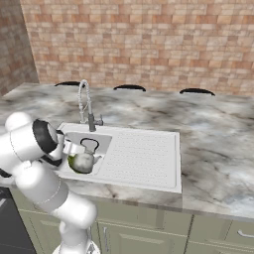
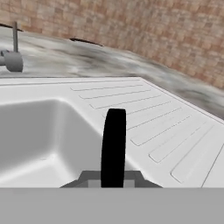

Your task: Open the cabinet, pick the kettle from the cabinet, and place it in the sink.

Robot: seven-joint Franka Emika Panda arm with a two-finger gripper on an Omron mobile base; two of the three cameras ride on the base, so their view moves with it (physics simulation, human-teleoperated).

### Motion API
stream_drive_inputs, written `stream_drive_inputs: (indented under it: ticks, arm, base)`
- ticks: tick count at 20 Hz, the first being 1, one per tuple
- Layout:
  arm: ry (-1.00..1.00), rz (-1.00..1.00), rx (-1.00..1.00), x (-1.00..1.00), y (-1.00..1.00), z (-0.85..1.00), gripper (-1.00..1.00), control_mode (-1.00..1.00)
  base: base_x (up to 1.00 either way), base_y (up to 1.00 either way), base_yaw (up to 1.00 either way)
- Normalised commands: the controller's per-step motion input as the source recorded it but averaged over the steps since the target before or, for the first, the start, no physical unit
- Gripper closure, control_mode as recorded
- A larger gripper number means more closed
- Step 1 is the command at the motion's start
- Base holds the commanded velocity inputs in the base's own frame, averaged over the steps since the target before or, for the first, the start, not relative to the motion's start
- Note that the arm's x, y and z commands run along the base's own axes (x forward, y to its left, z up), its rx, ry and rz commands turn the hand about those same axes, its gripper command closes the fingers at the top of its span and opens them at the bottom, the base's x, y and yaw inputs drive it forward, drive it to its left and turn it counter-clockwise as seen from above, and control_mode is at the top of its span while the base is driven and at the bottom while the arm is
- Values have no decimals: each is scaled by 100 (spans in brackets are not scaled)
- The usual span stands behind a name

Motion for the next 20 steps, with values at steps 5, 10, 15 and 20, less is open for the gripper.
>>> stream_drive_inputs:
  ticks: [5,10,15,20]
  arm:
    - [0,0,-7,10,0,-12,100,-100]
    - [0,0,-1,11,0,-14,100,-100]
    - [0,1,0,15,3,-15,100,-100]
    - [-3,4,0,18,7,-15,100,-100]
  base:
    - [0,0,0]
    - [0,0,0]
    - [0,0,0]
    - [0,0,0]
